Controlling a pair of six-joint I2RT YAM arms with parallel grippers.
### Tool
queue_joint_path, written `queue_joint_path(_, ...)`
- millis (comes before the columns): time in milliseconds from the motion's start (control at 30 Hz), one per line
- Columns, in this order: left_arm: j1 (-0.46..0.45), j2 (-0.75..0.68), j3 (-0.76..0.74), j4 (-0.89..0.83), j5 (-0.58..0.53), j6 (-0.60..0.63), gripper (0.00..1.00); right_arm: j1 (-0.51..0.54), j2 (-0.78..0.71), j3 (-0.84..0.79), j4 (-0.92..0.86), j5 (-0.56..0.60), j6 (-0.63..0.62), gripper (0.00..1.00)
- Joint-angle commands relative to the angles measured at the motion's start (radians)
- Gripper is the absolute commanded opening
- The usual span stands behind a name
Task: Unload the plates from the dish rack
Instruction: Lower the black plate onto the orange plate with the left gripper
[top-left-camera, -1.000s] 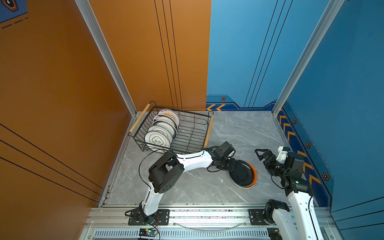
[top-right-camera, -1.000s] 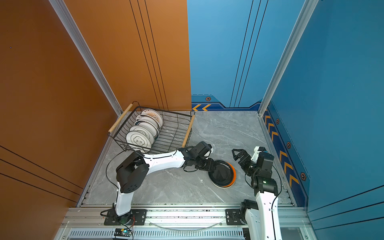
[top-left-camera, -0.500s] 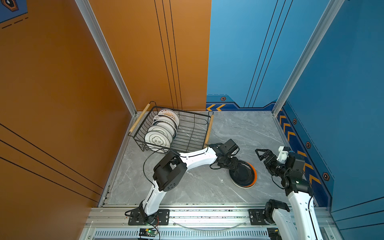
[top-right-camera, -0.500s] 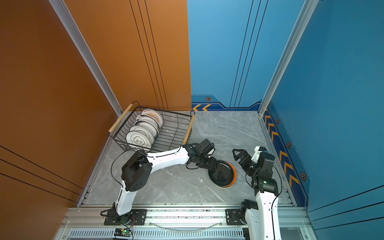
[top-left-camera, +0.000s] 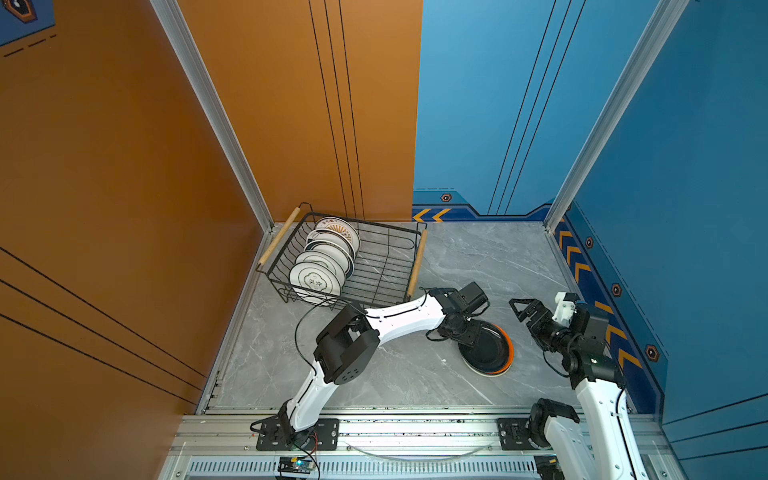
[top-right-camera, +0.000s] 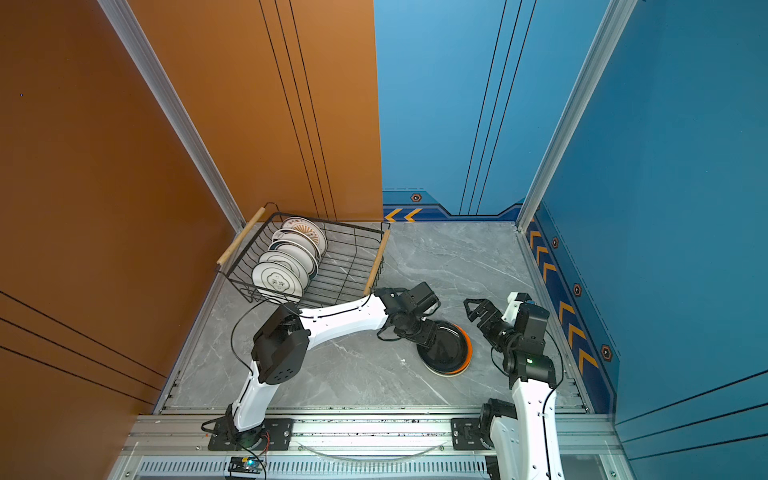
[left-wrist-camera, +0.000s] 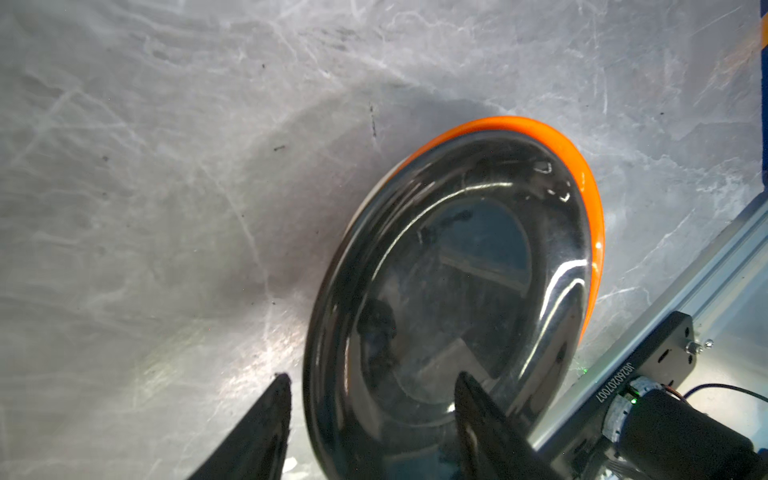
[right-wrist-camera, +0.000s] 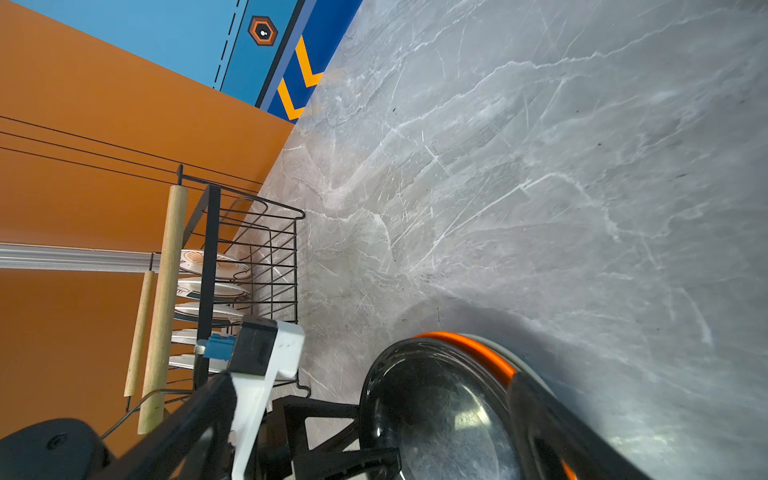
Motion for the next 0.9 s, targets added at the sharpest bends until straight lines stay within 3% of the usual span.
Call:
queue_joint_path(0, -0.023, 0.05, 0.058, -0.091, -0.045, 0.031, 0.64, -0.009, 0.002, 0.002, -0.002, -0.018, -0.035, 1.0)
queue_joint_path(867, -0.056, 0.104, 0.175, -0.169, -0.062, 0.045, 0.68, -0.042, 0.043, 0.003, -0.008, -0.07, -0.099, 1.0)
